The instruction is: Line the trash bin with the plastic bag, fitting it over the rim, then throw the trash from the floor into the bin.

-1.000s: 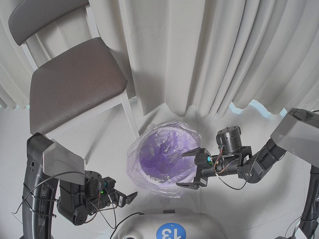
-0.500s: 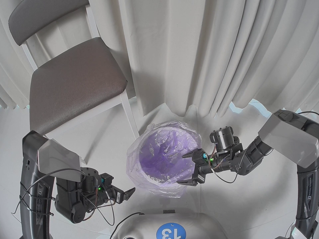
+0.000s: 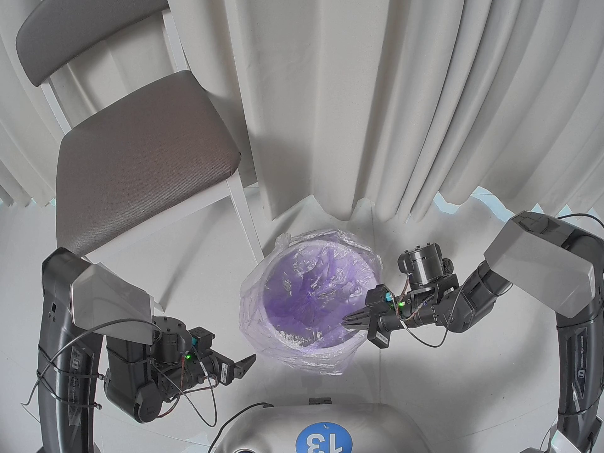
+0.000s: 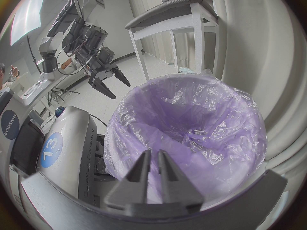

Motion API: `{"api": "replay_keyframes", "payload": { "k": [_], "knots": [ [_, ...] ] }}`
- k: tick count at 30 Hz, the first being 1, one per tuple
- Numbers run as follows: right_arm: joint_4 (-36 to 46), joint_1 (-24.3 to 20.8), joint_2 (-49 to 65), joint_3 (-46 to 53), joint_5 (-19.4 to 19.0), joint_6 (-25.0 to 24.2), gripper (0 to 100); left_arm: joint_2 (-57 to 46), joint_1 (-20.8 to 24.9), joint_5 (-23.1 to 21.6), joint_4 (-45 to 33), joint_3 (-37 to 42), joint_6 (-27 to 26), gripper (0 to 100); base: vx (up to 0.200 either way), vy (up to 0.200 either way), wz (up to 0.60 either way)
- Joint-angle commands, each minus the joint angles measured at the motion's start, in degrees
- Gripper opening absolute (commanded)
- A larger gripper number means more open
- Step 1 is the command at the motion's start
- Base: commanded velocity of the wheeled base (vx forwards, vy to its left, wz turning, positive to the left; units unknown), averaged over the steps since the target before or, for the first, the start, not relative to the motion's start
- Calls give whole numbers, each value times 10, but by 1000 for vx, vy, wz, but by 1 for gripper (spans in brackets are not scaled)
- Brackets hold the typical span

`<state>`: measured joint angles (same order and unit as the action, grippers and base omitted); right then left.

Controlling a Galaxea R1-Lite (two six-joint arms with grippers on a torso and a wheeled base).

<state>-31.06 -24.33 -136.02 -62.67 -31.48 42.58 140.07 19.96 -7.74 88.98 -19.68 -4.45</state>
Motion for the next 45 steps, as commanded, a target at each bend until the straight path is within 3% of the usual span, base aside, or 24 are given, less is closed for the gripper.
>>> {"api": "replay_keyframes", "payload": {
  "k": [1, 11, 21, 34, 45],
  "knots": [
    [-6, 0, 4, 9, -2, 0, 0, -1, 1, 0, 10, 0, 1, 100, 0, 0, 0],
    [-49, -9, 66, 106, -2, 9, 0, 2, 3, 0, 10, 1, 1, 100, 0, 0, 0],
    [-98, -30, 49, 169, -3, 20, 0, 6, 6, 2, 10, 1, 0, 100, 0, 0, 0],
    [-100, -22, -28, 127, 5, 21, 0, 8, 6, 3, 10, -1, 1, 100, 0, 0, 0],
    [-94, 13, -51, 47, 40, 19, 0, 11, 5, 5, 10, -8, 1, 100, 0, 0, 0]
  ]
}}
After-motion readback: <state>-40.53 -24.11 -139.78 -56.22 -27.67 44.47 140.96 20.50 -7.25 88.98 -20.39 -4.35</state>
